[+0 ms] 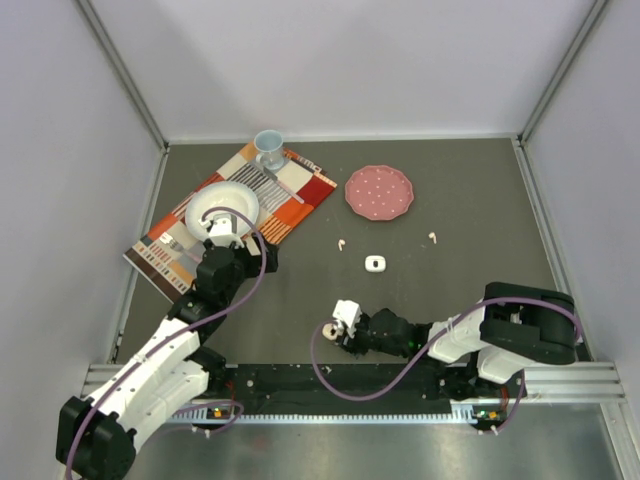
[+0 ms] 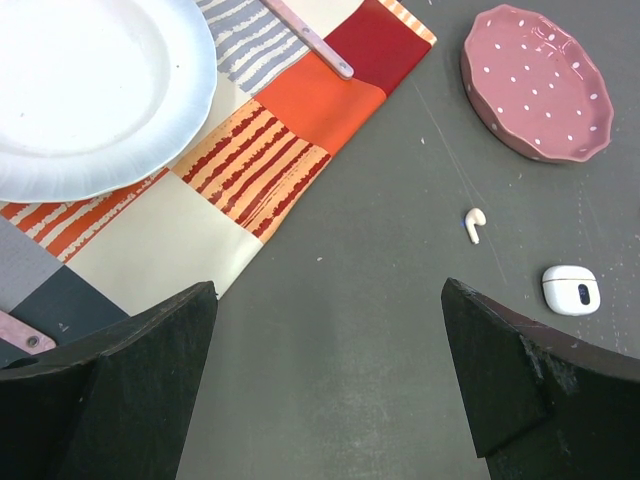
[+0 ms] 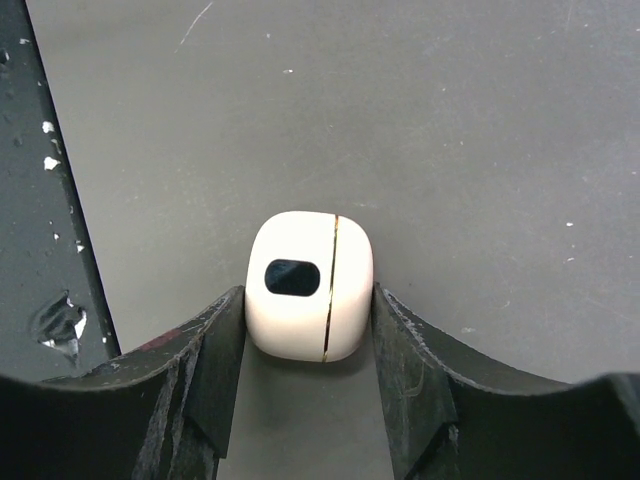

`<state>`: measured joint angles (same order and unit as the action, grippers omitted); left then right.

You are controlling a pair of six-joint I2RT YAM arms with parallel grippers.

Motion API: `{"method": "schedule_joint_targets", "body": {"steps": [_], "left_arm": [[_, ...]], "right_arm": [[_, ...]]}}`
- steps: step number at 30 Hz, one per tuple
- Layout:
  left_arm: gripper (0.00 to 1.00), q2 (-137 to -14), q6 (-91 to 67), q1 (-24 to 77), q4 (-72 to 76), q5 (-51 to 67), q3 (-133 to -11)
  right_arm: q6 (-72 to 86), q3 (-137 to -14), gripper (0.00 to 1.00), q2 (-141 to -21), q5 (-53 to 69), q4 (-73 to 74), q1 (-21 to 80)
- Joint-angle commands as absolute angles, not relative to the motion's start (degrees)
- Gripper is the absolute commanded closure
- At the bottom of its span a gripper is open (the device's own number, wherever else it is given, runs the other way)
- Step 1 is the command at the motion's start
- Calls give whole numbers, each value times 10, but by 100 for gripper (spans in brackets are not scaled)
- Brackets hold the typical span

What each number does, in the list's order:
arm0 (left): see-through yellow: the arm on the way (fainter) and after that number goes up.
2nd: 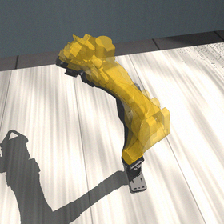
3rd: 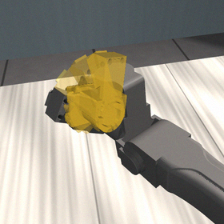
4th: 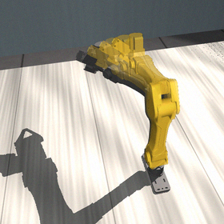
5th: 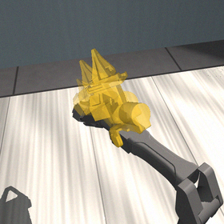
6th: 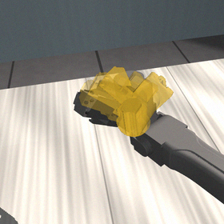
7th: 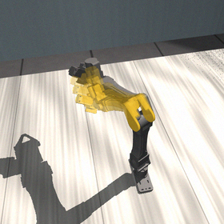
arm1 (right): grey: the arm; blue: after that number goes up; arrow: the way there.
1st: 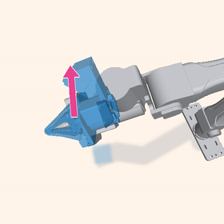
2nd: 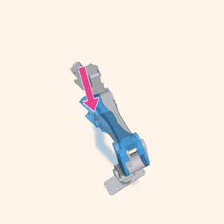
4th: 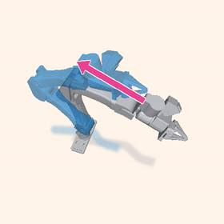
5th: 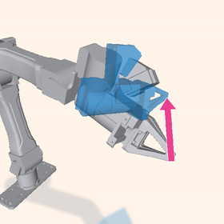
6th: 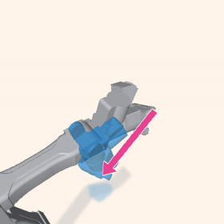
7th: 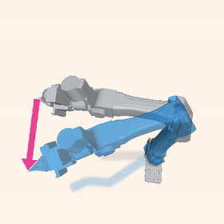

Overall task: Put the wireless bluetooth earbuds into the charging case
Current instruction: Move the charging case to the center of the board.

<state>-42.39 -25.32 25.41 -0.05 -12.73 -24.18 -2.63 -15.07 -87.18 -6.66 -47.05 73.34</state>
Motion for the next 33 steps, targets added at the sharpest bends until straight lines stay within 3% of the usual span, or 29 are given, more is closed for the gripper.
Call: {"method": "schedule_joint_targets", "body": {"steps": [1,6,13,33], "left_arm": [[1,-427,-245,250,21,-121,-244],[1,-429,-244,250,22,-119,-245],[1,-425,-243,250,18,-121,-246],[1,-426,-249,247,22,-113,-241]], "right_arm": [[-40,-167,46,-864,-83,-469,731],[-63,-178,38,-875,-62,-466,731],[-56,-195,41,-890,-46,-443,731],[-35,-165,39,-845,-66,-420,731]]}}
